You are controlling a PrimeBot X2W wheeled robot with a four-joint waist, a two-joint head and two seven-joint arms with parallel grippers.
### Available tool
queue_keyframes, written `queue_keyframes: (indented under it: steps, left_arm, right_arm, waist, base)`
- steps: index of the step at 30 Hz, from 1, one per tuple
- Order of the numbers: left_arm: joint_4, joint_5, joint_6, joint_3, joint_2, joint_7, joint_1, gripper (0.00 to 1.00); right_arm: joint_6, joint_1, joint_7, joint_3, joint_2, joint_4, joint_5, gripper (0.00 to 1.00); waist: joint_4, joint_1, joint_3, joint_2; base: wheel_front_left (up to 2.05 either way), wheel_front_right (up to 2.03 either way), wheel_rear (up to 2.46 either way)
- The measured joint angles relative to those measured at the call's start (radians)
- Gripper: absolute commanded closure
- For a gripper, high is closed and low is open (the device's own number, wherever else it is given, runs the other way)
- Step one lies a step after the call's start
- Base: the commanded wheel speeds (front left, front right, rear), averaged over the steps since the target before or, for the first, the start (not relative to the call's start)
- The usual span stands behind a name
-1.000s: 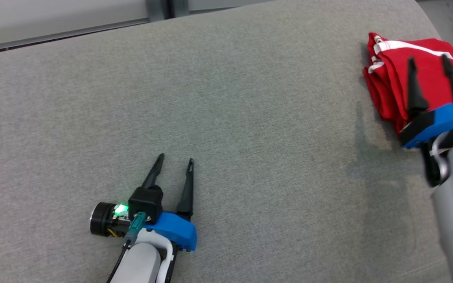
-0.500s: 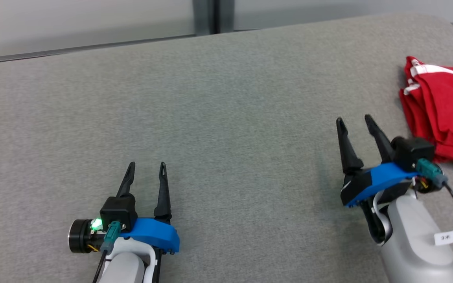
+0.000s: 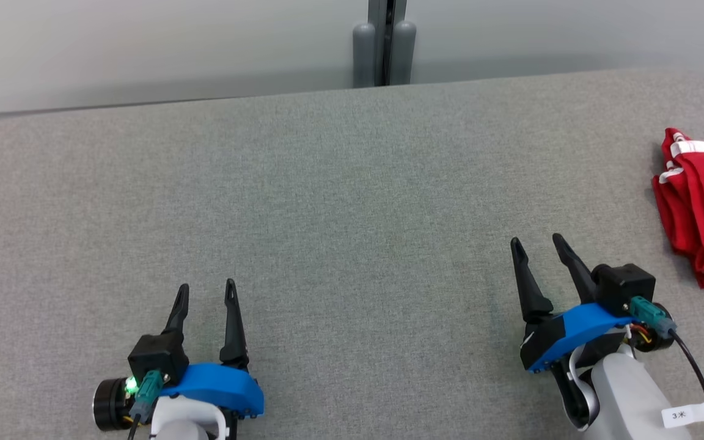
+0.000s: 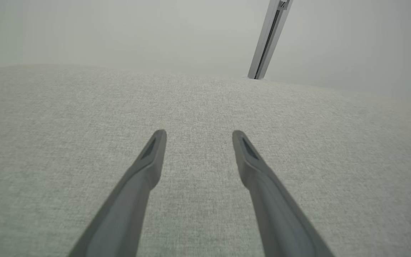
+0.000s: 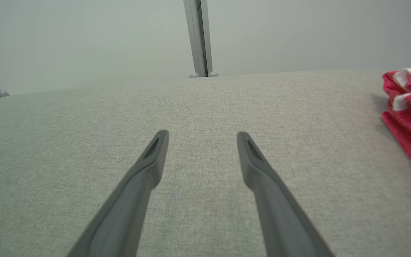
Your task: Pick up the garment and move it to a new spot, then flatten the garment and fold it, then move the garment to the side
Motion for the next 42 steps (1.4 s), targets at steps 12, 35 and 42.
queue_keyframes:
  steps: [12, 35, 42]
  left_arm:
    - [-0.01, -0.007, -0.02, 0.039, 0.0, 0.0, 0.083, 0.0]
    - [-0.091, -0.015, -0.044, 0.083, 0.0, 0.0, 0.195, 1.0]
    - [-0.054, -0.065, -0.048, 0.085, -0.001, 0.02, 0.214, 1.0]
  right_arm:
    - [0.0, 0.057, 0.0, 0.045, 0.003, 0.01, 0.028, 0.0]
    - [0.0, 0.11, 0.0, 0.044, 0.003, -0.002, 0.053, 1.0]
    - [0.0, 0.143, 0.025, 0.032, 0.005, 0.03, 0.1, 1.0]
  waist:
    - [0.006, -0.0002, -0.107, 0.0]
    - [0.005, -0.0002, -0.208, 0.0]
    - [0.007, -0.0001, -0.209, 0.0]
  base:
    - [0.0, 0.0, 0.0]
    - [0.0, 0.0, 0.0]
    - [0.0, 0.0, 0.0]
